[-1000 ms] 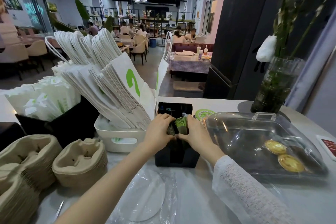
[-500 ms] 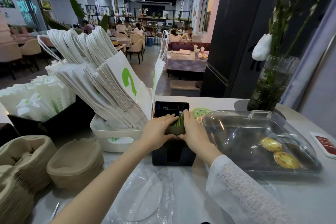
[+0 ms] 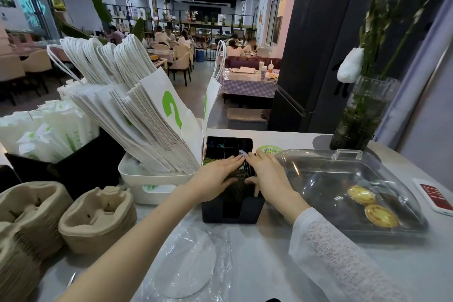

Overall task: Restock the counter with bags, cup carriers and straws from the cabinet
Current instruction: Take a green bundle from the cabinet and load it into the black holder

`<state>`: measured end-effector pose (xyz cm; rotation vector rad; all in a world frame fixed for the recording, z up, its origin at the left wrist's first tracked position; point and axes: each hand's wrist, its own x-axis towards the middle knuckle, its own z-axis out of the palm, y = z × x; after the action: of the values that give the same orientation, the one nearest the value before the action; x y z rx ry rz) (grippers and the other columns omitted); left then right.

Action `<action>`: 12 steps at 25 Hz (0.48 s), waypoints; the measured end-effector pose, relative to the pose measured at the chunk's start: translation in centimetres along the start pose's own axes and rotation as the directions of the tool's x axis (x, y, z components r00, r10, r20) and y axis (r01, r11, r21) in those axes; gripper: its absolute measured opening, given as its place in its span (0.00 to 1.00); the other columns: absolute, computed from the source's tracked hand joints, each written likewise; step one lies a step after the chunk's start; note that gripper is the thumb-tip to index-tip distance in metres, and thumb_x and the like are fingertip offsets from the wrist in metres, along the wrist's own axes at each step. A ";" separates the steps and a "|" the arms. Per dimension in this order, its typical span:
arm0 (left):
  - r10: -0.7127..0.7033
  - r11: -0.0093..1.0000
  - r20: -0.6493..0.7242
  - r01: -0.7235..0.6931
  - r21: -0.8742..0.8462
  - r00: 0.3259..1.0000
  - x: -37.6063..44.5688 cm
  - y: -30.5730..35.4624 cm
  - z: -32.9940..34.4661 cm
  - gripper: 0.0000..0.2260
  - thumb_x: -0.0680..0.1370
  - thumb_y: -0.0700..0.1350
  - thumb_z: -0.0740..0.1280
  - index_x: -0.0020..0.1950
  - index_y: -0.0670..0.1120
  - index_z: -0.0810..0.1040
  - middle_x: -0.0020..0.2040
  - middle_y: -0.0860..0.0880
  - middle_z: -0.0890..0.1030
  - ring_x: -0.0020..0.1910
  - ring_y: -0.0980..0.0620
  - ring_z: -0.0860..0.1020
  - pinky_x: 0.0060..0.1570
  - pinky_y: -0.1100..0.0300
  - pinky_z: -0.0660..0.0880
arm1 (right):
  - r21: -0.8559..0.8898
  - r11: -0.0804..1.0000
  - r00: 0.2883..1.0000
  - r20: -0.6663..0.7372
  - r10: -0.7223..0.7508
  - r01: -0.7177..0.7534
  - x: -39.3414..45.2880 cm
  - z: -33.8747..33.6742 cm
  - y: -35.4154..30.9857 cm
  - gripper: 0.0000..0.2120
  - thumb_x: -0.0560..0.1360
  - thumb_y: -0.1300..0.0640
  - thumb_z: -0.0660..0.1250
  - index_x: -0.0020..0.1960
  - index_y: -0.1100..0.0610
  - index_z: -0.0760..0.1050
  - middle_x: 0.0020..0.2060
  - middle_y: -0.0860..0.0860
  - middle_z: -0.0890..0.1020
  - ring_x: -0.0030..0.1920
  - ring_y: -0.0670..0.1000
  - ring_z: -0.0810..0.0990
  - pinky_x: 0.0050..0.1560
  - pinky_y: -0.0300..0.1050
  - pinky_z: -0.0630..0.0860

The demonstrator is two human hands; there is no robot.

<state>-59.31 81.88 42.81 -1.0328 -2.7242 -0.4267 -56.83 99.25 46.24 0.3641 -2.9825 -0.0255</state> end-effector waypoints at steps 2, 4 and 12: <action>-0.007 1.000 0.018 0.007 0.022 1.000 0.1 -0.1 0.1 0.27 0.82 0.49 0.59 0.79 0.51 0.52 0.78 0.52 0.57 0.77 0.54 0.56 0.74 0.62 0.54 | 0.068 0.997 0.998 0.047 0.045 -0.048 0.4 -0.2 0.0 0.36 0.75 0.49 0.69 0.78 0.52 0.56 0.72 0.55 0.67 0.73 0.58 0.61 0.68 0.49 0.64; -0.006 0.999 0.021 0.006 0.033 1.000 0.0 -0.1 0.1 0.27 0.82 0.49 0.58 0.79 0.51 0.51 0.79 0.52 0.56 0.78 0.54 0.55 0.75 0.61 0.54 | 0.094 0.995 0.998 0.058 0.035 -0.040 0.5 0.0 -0.2 0.36 0.75 0.51 0.69 0.77 0.54 0.56 0.71 0.56 0.67 0.72 0.58 0.62 0.66 0.49 0.66; -0.035 0.998 -0.052 0.037 0.055 0.998 -0.3 0.8 -0.2 0.28 0.82 0.48 0.59 0.79 0.46 0.53 0.79 0.49 0.56 0.78 0.53 0.54 0.77 0.59 0.51 | 0.063 0.990 0.987 -0.112 -0.116 0.123 -0.9 0.5 -0.4 0.33 0.79 0.57 0.64 0.79 0.57 0.53 0.78 0.52 0.57 0.78 0.50 0.55 0.75 0.42 0.54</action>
<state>-58.56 82.23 43.10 -0.9469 -2.6967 -0.3757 -55.88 99.05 45.63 0.5344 -2.8559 0.0837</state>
